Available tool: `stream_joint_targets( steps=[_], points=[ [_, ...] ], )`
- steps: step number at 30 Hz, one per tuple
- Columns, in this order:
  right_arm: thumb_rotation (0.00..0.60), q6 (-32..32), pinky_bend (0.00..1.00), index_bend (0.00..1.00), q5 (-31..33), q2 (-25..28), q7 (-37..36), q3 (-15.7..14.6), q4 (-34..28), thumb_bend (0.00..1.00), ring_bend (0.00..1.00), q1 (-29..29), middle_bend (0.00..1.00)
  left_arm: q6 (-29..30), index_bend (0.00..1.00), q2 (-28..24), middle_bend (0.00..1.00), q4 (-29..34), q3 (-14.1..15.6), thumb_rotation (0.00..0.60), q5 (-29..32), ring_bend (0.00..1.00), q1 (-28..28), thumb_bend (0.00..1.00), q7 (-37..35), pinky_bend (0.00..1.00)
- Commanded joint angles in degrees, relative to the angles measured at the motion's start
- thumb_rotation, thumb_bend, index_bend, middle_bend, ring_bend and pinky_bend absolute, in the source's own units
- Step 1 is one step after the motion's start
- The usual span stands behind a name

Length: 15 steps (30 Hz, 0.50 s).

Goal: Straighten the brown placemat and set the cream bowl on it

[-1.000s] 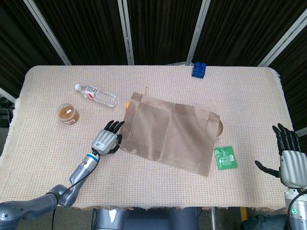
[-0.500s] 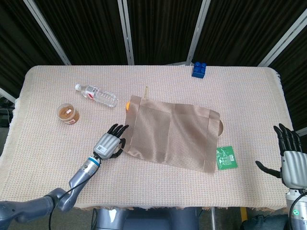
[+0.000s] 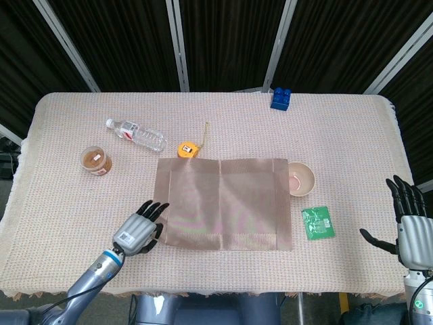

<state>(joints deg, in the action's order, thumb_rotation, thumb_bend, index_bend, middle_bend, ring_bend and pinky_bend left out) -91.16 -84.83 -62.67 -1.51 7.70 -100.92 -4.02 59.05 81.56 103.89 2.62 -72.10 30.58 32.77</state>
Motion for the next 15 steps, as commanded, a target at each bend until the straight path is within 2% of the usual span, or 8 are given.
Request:
stream_joint_targets(
  steps=[1, 7, 15],
  points=[
    [0.6, -0.2, 0.0, 0.0, -0.3, 0.1, -0.1, 0.0, -0.2, 0.0, 0.0, 0.1, 0.0, 1.7, 0.72, -3.6, 0.0, 5.1, 3.3, 0.6, 1.7, 0.0, -2.7, 0.5, 0.3, 0.0],
    [0.6, -0.5, 0.0, 0.0, -0.8, 0.3, 0.1, 0.0, -0.6, 0.0, 0.0, 0.2, 0.0, 3.3, 0.72, -6.0, 0.0, 7.3, 5.9, 0.6, -1.8, 0.0, -4.4, 0.5, -0.5, 0.0],
    [0.6, -0.4, 0.0, 0.0, -0.8, 0.3, -0.1, 0.1, -0.7, 0.0, 0.0, 0.3, 0.0, 3.7, 0.72, -7.5, 0.0, 7.0, 6.5, 0.6, -2.7, 0.0, -5.2, 0.5, -1.9, 0.0]
  ],
)
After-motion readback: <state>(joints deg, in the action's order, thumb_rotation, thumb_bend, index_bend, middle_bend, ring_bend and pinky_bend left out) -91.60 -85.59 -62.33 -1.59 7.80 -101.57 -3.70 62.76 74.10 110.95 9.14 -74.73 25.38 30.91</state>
